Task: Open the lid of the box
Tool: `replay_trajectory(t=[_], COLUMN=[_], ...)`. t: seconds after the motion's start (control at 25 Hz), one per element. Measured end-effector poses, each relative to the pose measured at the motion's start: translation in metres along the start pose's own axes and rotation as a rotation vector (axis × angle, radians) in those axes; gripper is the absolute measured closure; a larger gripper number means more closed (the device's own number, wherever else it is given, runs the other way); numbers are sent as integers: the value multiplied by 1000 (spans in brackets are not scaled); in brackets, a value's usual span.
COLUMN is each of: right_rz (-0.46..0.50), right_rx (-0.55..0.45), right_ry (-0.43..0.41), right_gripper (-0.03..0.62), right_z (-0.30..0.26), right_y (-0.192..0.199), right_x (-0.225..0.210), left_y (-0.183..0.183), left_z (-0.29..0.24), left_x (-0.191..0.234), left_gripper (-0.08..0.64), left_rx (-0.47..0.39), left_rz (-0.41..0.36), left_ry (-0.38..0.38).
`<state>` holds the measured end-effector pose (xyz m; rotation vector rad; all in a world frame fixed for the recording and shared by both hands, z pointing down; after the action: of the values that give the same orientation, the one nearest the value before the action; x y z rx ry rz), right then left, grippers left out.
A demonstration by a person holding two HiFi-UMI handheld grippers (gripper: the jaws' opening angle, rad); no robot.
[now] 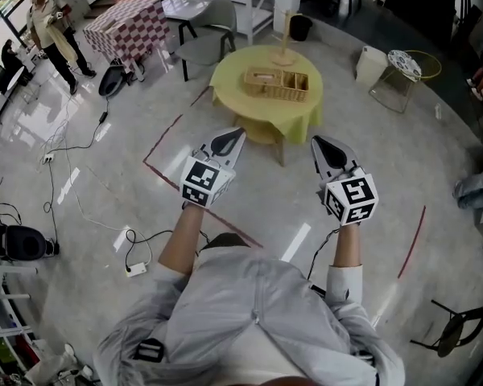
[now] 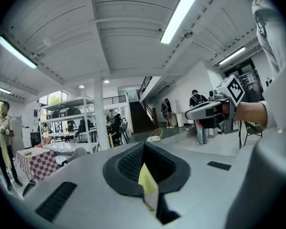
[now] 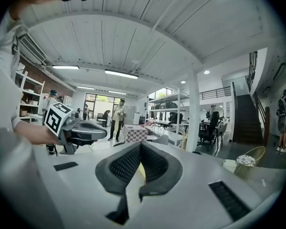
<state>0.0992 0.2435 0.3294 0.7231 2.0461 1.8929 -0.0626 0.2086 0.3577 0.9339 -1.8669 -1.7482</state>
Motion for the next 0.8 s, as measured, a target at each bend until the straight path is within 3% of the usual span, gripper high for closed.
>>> replay_trajectory(t=[0.44, 0.8], right_rz=[-15, -15], right_rx=[4, 13], right_ry=[6, 10], right_gripper=[571, 571], right_z=[-20, -98], right_y=[20, 31], right_x=[-36, -83], left_y=[16, 33], left_z=[-41, -116], left_x=[12, 77], left_gripper=[532, 532], left_rx=[31, 23], left_rz=[21, 29], left_ry=[-21, -11])
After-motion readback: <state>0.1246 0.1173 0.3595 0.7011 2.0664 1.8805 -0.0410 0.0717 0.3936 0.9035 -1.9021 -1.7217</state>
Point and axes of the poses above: the fingertips, and each gripper's own axes: z backward along the fingers, x to its left, y out of its underside, the point moved 1 cm from there along z, backward along the fingers, and after that the axes turned 2 degrees about z, right-handed, at the moved point
